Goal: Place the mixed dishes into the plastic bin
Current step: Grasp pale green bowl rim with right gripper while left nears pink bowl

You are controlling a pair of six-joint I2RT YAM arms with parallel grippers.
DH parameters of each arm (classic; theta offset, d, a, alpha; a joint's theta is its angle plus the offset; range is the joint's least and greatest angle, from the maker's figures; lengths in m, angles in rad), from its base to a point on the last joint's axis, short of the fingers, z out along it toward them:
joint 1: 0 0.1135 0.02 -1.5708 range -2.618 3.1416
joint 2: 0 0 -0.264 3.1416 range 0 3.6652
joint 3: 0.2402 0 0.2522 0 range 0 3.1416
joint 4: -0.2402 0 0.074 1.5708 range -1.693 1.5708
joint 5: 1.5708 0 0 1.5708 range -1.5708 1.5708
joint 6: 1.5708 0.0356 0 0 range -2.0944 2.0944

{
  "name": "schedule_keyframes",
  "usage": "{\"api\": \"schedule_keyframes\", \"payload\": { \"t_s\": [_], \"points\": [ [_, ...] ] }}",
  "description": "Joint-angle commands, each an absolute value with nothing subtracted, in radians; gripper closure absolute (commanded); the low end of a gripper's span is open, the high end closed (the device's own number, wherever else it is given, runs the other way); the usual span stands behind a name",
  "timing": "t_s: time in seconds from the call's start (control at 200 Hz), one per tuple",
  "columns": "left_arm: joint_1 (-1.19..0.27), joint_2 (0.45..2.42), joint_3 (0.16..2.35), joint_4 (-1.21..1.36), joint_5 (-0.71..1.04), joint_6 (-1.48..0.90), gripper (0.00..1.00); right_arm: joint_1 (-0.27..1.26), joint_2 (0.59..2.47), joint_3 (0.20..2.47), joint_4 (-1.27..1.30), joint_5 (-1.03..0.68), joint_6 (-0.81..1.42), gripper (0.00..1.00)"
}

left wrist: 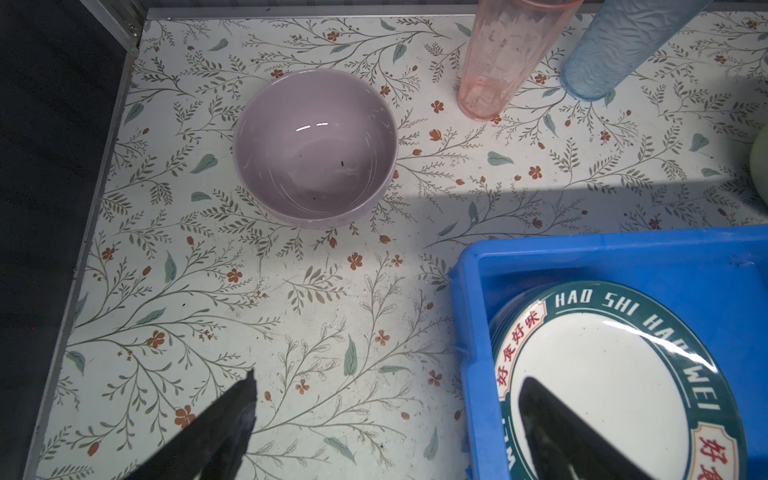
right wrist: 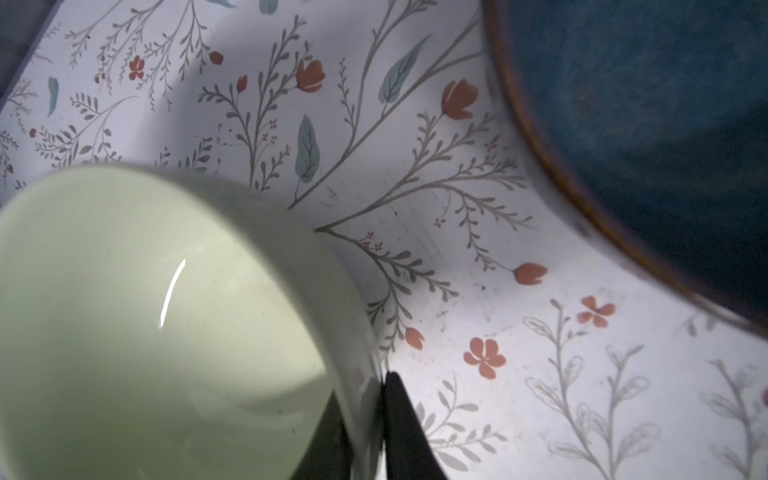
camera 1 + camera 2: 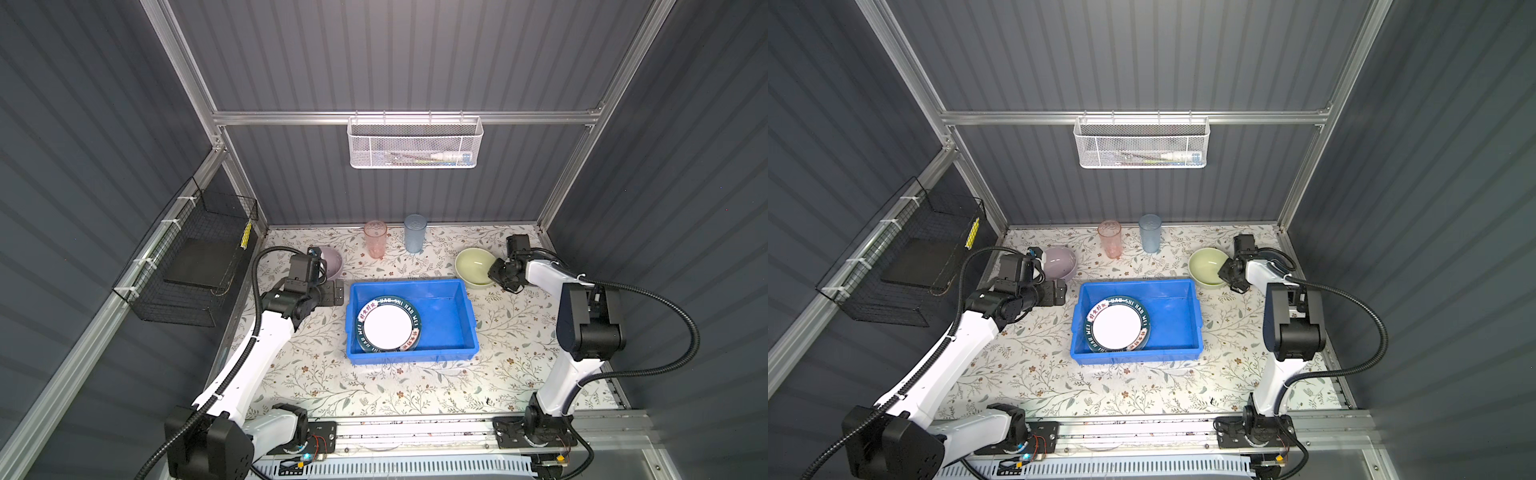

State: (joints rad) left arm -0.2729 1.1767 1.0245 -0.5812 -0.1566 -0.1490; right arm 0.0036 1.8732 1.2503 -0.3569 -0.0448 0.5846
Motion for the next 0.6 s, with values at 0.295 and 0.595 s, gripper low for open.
{"api": "schedule_keyframes", "payload": {
  "t_s": [0.295,0.595],
  "points": [
    [-0.265,1.185,1.017,-0.588,-0.142,-0.140,0.00,0.004,1.809,1.337,-0.436,-0.051,0.544,1.00],
    [-0.265,1.191,1.015,-0.592,-0.138,-0.138,0.00,-0.018,1.792,1.503,-0.499,-0.033,0.510,1.00]
  ]
}}
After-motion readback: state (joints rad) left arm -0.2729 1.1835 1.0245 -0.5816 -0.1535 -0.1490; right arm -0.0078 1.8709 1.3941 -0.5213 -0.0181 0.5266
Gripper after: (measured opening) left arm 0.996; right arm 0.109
